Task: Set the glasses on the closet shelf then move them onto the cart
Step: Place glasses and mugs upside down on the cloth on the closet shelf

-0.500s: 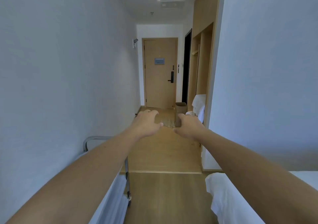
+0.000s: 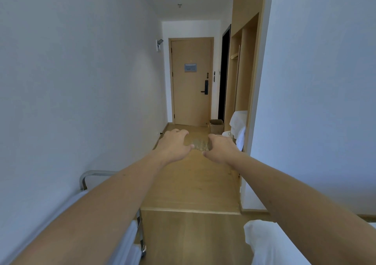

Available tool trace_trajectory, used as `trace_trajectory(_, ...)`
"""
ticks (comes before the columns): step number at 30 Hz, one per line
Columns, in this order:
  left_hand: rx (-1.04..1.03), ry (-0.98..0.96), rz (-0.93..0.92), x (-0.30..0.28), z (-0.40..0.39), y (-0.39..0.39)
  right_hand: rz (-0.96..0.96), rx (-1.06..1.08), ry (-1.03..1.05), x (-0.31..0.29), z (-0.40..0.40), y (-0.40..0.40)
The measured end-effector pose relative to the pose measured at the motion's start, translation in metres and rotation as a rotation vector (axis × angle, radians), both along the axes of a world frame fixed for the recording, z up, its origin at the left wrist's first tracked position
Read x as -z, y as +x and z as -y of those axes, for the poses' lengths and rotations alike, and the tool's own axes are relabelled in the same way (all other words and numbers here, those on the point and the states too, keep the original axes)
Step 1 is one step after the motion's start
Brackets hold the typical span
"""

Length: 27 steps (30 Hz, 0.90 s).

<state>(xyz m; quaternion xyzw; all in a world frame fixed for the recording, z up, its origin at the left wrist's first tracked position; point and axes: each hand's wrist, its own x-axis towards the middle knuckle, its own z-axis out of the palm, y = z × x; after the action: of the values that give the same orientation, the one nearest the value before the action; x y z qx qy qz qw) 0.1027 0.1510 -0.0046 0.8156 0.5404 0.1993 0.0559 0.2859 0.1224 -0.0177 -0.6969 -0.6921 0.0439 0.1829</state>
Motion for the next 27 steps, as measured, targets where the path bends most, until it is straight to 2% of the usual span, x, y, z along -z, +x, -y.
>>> trace_trajectory(9,0.021,-0.014,-0.012,0.008,-0.100,0.018,-0.007,0.018,-0.027,0.013,-0.094,0.016)
trace_trajectory(27,0.139,0.026,0.015,-0.009,-0.384,0.004,-0.014,0.119,-0.016,-0.006,-0.362,0.006)
